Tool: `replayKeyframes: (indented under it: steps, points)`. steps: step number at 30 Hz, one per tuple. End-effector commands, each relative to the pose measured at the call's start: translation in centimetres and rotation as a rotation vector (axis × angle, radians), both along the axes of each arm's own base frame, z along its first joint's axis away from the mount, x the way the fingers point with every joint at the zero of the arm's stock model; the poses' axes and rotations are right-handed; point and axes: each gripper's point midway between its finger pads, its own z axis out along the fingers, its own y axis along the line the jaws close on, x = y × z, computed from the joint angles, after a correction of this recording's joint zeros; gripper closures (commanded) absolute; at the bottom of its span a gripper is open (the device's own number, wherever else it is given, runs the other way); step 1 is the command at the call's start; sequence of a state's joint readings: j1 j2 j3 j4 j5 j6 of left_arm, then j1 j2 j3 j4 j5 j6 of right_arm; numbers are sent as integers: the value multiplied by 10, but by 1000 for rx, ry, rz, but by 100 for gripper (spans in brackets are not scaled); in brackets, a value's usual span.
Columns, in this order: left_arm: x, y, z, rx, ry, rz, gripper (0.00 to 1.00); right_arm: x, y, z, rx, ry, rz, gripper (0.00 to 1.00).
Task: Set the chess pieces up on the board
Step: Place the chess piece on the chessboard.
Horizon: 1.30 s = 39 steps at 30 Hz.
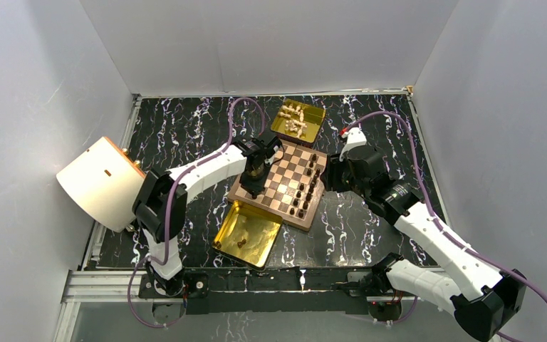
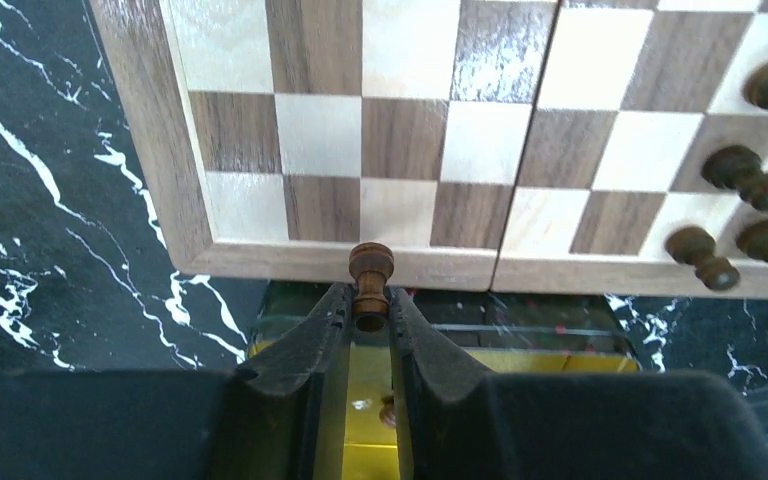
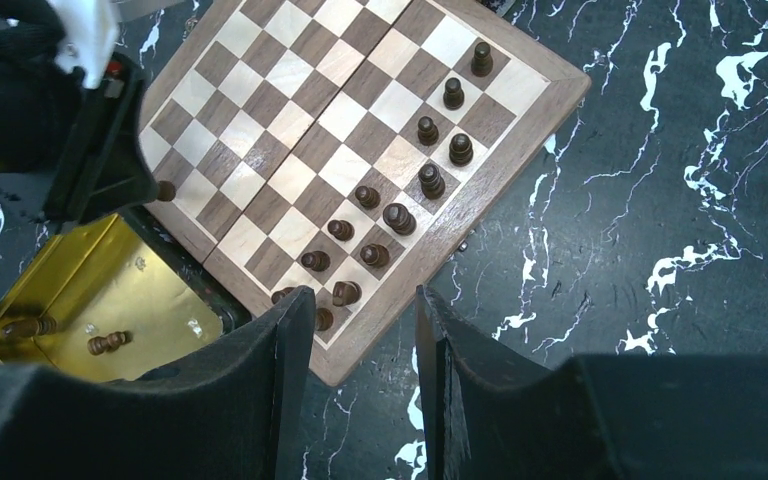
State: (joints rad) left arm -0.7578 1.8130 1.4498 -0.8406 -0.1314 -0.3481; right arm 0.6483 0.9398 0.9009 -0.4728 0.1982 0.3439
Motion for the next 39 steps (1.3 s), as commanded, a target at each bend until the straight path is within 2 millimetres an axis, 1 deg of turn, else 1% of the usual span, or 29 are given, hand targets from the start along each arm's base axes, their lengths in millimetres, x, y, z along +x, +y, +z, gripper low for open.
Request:
replayKeyframes:
  steps: [1, 5, 9, 13, 16, 18, 21, 23, 27, 29, 31, 34, 36, 39]
  points:
    - [16, -12, 4, -39, -27, -16, 85, 0, 4, 15, 48, -33, 5, 50]
    - [24, -17, -5, -35, -31, -11, 84, 1, 7, 14, 54, -23, 9, 50]
    - [31, -21, -9, -35, -39, -7, 83, 4, 9, 13, 45, -13, 7, 50]
    - [32, -22, -17, -24, -23, -10, 80, 4, 10, 12, 45, -7, 11, 50]
    - [33, -23, -19, -24, -21, -10, 74, 4, 11, 11, 42, 2, 10, 49]
    - [35, -25, -15, -32, -26, -9, 67, 4, 11, 12, 45, 7, 8, 49]
    - [38, -30, -7, -53, -39, -12, 62, 4, 14, 14, 65, 12, 7, 49]
    - [43, -32, -1, -83, -44, -6, 61, 3, 19, 15, 99, 26, 10, 49]
    - [54, -35, 15, -185, -69, 39, 60, -2, 36, 15, 177, 67, 51, 50]
    - [60, -31, 28, -241, -101, 68, 60, -4, 43, 12, 196, 97, 68, 51]
    - [67, -23, 38, -284, -135, 104, 59, -4, 48, 8, 211, 124, 75, 51]
    - [72, -15, 61, -394, -187, 133, 55, -9, 63, 3, 254, 168, 121, 52]
    - [76, -6, 79, -421, -261, 139, 51, -9, 70, 0, 266, 182, 130, 52]
    - [71, 2, 110, -458, -353, 121, 44, -6, 79, -2, 265, 185, 139, 52]
